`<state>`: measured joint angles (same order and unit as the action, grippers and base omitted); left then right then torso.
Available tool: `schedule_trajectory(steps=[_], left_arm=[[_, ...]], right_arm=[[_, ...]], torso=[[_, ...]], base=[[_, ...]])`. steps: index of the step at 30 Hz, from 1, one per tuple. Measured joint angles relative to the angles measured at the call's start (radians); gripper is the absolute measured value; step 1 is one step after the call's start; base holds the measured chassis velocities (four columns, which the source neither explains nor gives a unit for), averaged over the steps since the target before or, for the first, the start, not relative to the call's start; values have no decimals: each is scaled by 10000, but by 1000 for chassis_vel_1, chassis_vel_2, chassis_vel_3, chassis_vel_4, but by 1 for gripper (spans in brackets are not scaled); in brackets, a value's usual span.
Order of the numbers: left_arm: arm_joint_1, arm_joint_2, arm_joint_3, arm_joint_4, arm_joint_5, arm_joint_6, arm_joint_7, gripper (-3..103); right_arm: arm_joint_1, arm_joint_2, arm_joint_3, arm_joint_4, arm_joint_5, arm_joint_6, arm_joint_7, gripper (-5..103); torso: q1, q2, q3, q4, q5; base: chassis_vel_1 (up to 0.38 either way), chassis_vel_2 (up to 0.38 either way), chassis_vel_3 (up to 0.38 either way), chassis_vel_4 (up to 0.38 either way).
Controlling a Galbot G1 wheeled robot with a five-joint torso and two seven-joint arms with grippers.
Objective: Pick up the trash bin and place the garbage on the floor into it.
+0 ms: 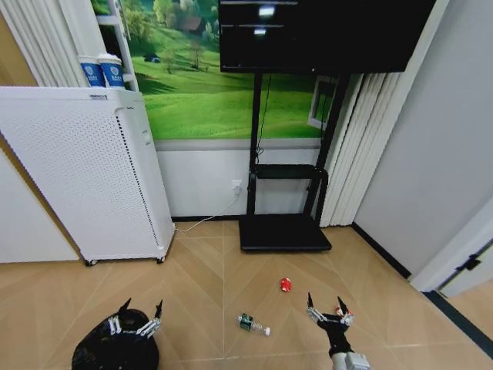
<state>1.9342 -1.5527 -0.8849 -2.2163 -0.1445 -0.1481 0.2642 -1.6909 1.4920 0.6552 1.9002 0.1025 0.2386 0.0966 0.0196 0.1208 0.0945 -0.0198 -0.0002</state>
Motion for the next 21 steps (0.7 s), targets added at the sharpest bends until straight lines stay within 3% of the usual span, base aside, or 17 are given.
schedule_trajectory(steps=[2, 3, 4, 6, 7, 9, 10, 12, 13, 15, 17, 18, 19, 21], left_arm=[[560, -76, -462, -313, -347, -327, 3, 98], [970, -140, -806, -439, -633, -171, -432, 99], [970, -140, -806, -439, -633, -171, -432, 99], [1560, -234, -1307, -365, -1485, 293, -1166, 100], [1560, -234, -1307, -365, -1485, 293, -1166, 100], [2119, -268, -1682, -18, -2496, 703, -1602, 100], [2119, -268, -1682, -18, -2496, 703, -1602, 100], [2626, -235, -1750, 378, -3687, 1102, -1908, 100], [2626, -235, -1750, 378, -3687, 1102, -1908, 100], [2693, -203, -1555, 735, -4950, 1867, -2179, 100], [2614, -205, -1507, 797, -5233, 2070, -2240, 100], [2328, -236, -1437, 891, -5813, 2614, -2396, 100], [2328, -236, -1437, 891, -5813, 2614, -2396, 100], [1934, -245, -1351, 1023, -6440, 3230, -2666, 100]], right_arm=[[35, -2, 129, -109, 53, 86, 0, 100], [68, 6, 209, -163, 110, 109, 3, 100], [68, 6, 209, -163, 110, 109, 3, 100], [204, -14, 255, -244, 190, 110, 10, 100], [204, -14, 255, -244, 190, 110, 10, 100], [367, -79, 256, -314, 234, 99, 20, 100], [367, -79, 256, -314, 234, 99, 20, 100], [484, -150, 216, -380, 268, 50, 30, 100], [484, -150, 216, -380, 268, 50, 30, 100], [557, -187, 164, -445, 277, 23, 32, 100], [564, -196, 143, -459, 277, 19, 33, 100], [570, -198, 103, -467, 277, 13, 33, 100], [570, -198, 103, -467, 277, 13, 33, 100], [552, -201, 96, -462, 282, 6, 33, 100]], torso=[[-15, -26, -15, -1, 3], [-16, -28, -16, -2, 0], [-16, -28, -16, -2, 0], [-16, -25, -12, -1, 3], [-16, -25, -12, -1, 3], [-16, -15, -3, 3, 1], [-16, -15, -3, 3, 1], [-13, -1, 7, 3, 1], [-13, -1, 7, 3, 1], [-10, 13, 18, 3, 1], [-8, 15, 20, 2, 0], [-6, 22, 24, -2, 1], [-6, 22, 24, -2, 1], [-3, 30, 32, -3, 0]], base=[[0, 0, 0, 0], [0, 0, 0, 0], [0, 0, 0, 0], [0, 0, 0, 0], [0, 0, 0, 0], [0, 0, 0, 0], [0, 0, 0, 0], [0, 0, 0, 0], [0, 0, 0, 0], [0, 0, 0, 0], [0, 0, 0, 0], [0, 0, 0, 0], [0, 0, 0, 0], [0, 0, 0, 0]])
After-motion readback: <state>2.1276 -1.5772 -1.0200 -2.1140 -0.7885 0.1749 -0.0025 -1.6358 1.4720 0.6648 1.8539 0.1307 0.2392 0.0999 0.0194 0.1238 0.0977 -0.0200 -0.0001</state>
